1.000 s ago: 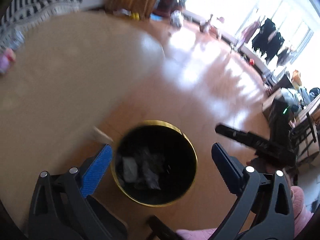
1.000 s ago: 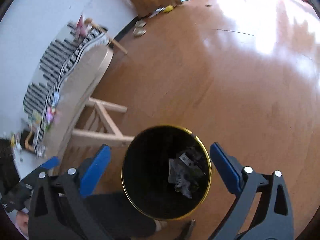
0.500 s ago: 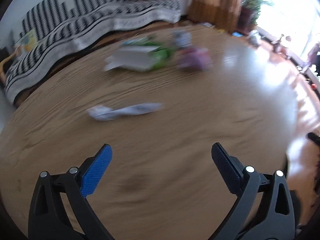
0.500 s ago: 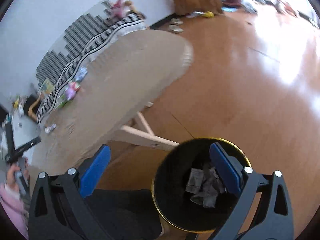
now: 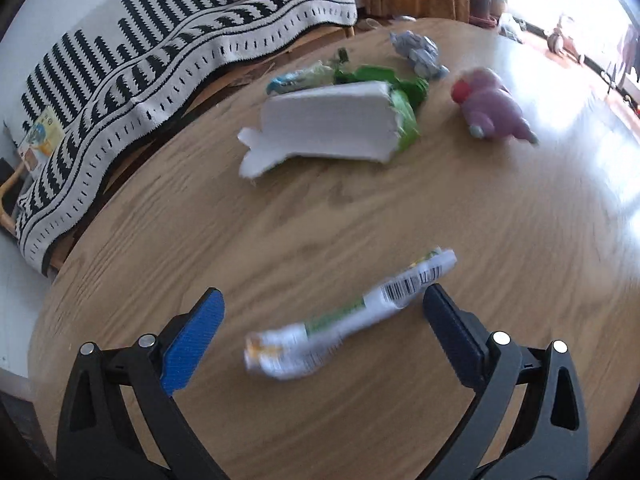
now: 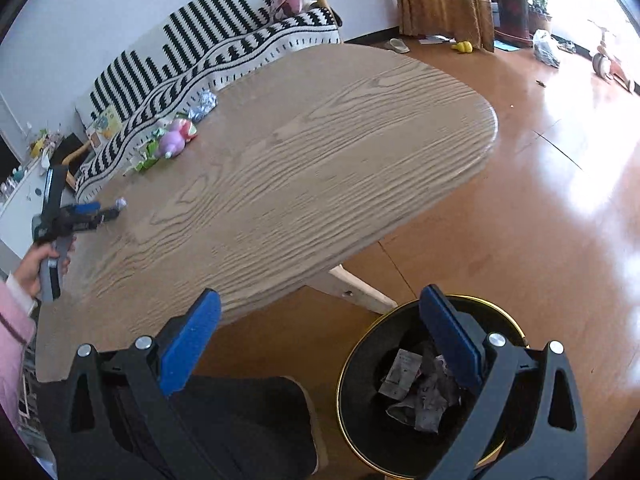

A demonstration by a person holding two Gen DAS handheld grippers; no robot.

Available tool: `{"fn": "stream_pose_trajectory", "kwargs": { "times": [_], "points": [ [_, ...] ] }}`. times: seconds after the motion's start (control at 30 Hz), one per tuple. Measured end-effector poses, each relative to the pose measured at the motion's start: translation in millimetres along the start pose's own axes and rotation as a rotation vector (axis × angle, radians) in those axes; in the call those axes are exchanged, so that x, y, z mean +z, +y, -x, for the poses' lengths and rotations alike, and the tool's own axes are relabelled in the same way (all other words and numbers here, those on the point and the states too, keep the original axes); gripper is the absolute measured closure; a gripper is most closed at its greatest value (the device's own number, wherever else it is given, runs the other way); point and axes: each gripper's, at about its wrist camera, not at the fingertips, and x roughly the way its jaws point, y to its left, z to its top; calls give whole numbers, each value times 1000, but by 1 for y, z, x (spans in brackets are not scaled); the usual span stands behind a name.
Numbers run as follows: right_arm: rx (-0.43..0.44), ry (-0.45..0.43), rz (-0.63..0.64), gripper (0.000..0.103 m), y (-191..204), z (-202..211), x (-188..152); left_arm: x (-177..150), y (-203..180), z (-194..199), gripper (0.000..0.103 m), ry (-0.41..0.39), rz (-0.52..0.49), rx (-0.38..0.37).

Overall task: Collect trash
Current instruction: 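Move both grippers back toward the table, then grasp the white paper strip with the left gripper while the right grasps the purple toy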

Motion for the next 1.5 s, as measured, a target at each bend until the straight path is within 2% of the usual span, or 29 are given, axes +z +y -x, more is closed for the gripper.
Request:
{"fn": "stream_pose_trajectory", "kwargs": {
  "times": [0.1, 0.23, 0.37, 0.43, 0.47, 0.5, 0.53, 0.67, 0.77, 0.93, 1.07, 1.13, 1.27, 1.4, 1.5],
  "points": [
    [-1, 17, -3, 7, 0, -7, -1, 9, 14, -10, 6, 7, 85, 10],
    [6, 16, -16, 7, -1, -9, 0, 1, 32, -14, 6, 45, 266, -46],
    [8, 1, -3, 7, -1, -7, 3, -18, 24, -3, 7, 24, 277, -30],
    [14, -5, -10, 7, -2, -5, 4, -26, 18, 5, 19, -10, 264, -35],
    [22, -5, -16, 7, -2, -5, 5, -27, 15, 9, 41, -24, 256, -35],
    [26, -6, -18, 7, -2, -4, 6, -26, 13, 12, 78, -33, 250, -31],
    [31, -9, -21, 7, -1, -2, 6, -26, 11, 14, 95, -29, 249, -16],
    [37, -25, -8, 7, 4, 5, 6, -27, 4, 19, 99, -23, 265, -6],
    [37, -32, 6, 7, 11, 6, 15, -40, 6, 30, 99, -39, 355, -50],
    [36, -83, 57, 7, 45, -6, 48, -76, -4, 72, 99, -132, 496, -106],
    [78, -68, 138, 7, 104, -46, 79, -95, -7, 86, 99, -156, 566, -108],
    [87, -47, 177, 7, 133, -68, 93, -98, -13, 83, 99, -140, 539, -81],
    [80, -17, 233, 7, 190, -114, 128, -95, -10, 70, 99, -118, 531, -90],
    [53, -16, 206, 7, 220, -148, 157, -92, 3, 66, 98, -133, 548, -100],
    [10, 18, 209, 8, 232, -178, 168, -88, 10, 58, 98, -120, 539, -102]
  ]
}}
